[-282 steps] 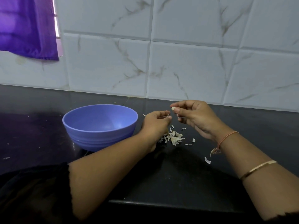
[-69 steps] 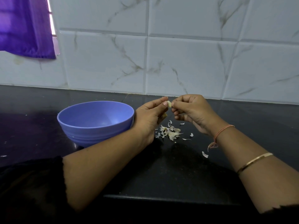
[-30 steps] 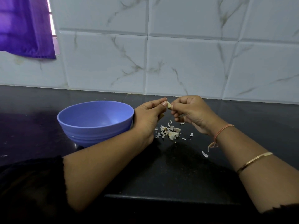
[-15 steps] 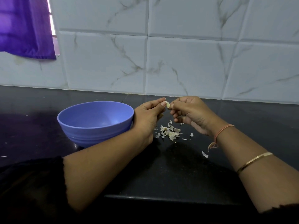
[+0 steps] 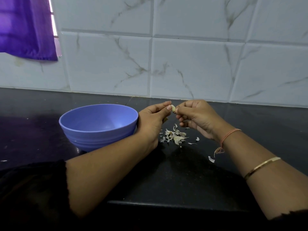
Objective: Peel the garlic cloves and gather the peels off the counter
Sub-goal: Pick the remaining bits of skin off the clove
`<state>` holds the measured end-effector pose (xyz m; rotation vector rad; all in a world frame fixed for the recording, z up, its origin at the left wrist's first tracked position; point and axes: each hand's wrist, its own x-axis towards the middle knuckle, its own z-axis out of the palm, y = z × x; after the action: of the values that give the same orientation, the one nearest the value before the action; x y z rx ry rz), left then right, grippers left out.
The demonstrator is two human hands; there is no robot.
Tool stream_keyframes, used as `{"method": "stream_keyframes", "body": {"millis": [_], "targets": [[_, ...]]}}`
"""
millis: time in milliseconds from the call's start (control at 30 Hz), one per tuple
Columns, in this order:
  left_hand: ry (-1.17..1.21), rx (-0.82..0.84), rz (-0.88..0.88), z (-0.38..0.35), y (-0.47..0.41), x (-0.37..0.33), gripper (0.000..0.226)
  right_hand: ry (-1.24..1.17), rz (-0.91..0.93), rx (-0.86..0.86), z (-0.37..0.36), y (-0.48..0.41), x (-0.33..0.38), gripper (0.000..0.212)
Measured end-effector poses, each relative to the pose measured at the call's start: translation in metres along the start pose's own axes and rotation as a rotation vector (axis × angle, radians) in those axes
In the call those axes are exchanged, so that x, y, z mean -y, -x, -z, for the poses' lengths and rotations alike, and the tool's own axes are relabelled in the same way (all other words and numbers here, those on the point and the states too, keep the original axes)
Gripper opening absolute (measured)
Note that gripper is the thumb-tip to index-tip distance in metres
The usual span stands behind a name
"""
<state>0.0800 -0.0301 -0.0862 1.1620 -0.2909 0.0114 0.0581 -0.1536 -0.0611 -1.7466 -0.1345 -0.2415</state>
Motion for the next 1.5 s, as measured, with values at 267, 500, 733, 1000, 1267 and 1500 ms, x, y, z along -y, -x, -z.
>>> {"method": "stream_keyframes", "body": {"millis": [267, 500, 733, 1000, 1267, 1500], "targets": [[-0.021, 0.002, -0.004, -0.0002, -0.0002, 0.0006, 0.011, 0.036, 0.019, -0.013, -0.0002, -0.0010, -0.0003, 0.015], [0.008, 0.008, 0.008, -0.0022, 0.0025, -0.0013, 0.010, 0.064, 0.037, -0.024, 0.0007, -0.0030, -0.0016, 0.013], [0.013, -0.007, 0.014, -0.0008, 0.0011, -0.0016, 0.010, 0.008, 0.013, 0.001, 0.0018, -0.0025, -0.0015, 0.011], [-0.008, -0.006, 0.001, -0.0005, 0.0008, -0.0005, 0.010, 0.042, 0.029, 0.006, 0.0006, -0.0037, -0.0025, 0.014], [0.009, -0.004, 0.019, -0.0017, 0.0019, -0.0013, 0.011, 0.143, 0.076, -0.026, -0.0007, -0.0045, -0.0039, 0.015], [0.034, 0.011, 0.063, -0.0024, 0.0005, -0.0015, 0.011, 0.221, 0.123, -0.051, 0.0016, -0.0044, -0.0026, 0.013]]}}
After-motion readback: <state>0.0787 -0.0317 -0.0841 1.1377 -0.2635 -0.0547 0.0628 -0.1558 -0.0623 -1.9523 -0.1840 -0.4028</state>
